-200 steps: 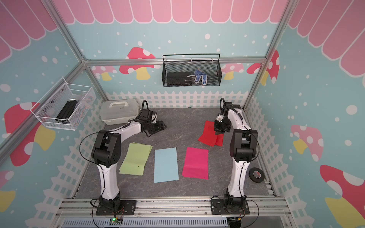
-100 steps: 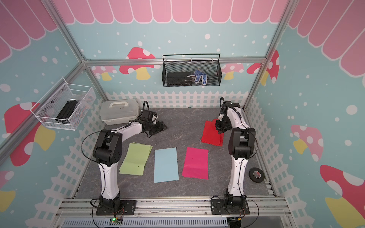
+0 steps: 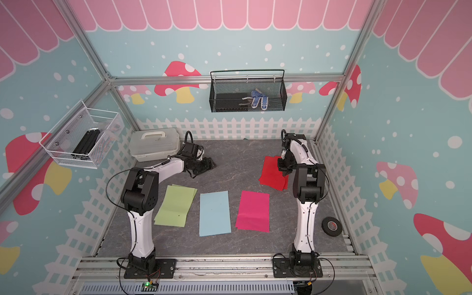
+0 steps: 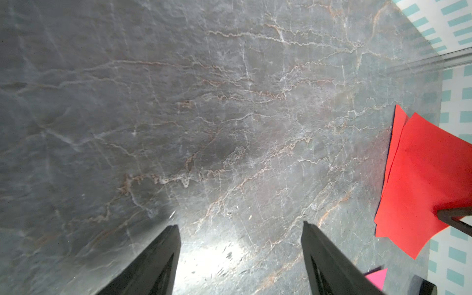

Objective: Sort the scattered colored papers by color
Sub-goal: Place the colored paper.

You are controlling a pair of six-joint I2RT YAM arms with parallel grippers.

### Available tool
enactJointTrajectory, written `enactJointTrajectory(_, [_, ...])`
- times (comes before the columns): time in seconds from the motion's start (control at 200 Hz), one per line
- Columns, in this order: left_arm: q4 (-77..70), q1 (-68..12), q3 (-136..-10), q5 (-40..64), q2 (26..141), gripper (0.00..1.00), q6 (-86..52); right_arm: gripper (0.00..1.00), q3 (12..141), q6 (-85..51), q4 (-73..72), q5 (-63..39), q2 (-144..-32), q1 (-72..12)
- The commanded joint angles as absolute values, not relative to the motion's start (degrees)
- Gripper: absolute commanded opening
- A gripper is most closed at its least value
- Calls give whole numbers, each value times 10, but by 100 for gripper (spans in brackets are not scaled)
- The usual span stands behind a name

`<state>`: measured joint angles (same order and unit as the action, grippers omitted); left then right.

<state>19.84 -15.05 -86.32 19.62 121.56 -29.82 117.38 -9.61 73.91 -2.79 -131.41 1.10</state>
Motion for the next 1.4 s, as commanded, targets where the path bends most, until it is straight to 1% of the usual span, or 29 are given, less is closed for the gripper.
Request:
enactJointTrajectory(0.0, [192, -146, -882, 206, 1228, 77, -301, 8, 1194, -84, 764, -8, -1331, 1])
enactJointTrajectory(0.115, [192, -147, -882, 206, 1230, 77, -301, 8, 1202, -81, 767, -5, -1335, -3])
enactJointTrajectory(0.385, [192, -146, -884, 207, 1231, 77, -301, 11, 1223, -73, 775, 15, -1343, -9])
enactJointTrajectory(0.48, [192, -146, -883, 208, 1231, 77, -301, 13, 1234, -71, 783, 39, -1351, -16])
enactJointTrajectory(0.545, [192, -147, -883, 208, 1230, 77, -301, 17, 1238, -71, 785, 46, -1355, -18])
enactJointTrajectory(0.675, [192, -147, -882, 208, 1228, 77, -300, 29, 1240, -75, 787, 71, -1358, -20])
enactJointTrajectory(0.74, [192, -146, -880, 208, 1227, 77, -300, 31, 1240, -77, 787, 81, -1357, -21])
enactJointTrajectory(1.121, [189, -153, -883, 221, 1225, 77, -301, 32, 1243, -93, 790, 113, -1362, -21])
enactJointTrajectory(1.286, [187, -182, -918, 252, 1239, 77, -299, 32, 1235, -122, 788, 128, -1346, -20])
enactJointTrajectory(1.326, [189, -194, -935, 256, 1247, 77, -303, 30, 1218, -134, 778, 125, -1336, -19])
enactJointTrajectory(1.391, [190, -212, -963, 263, 1266, 74, -313, 24, 1158, -150, 740, 115, -1304, -19])
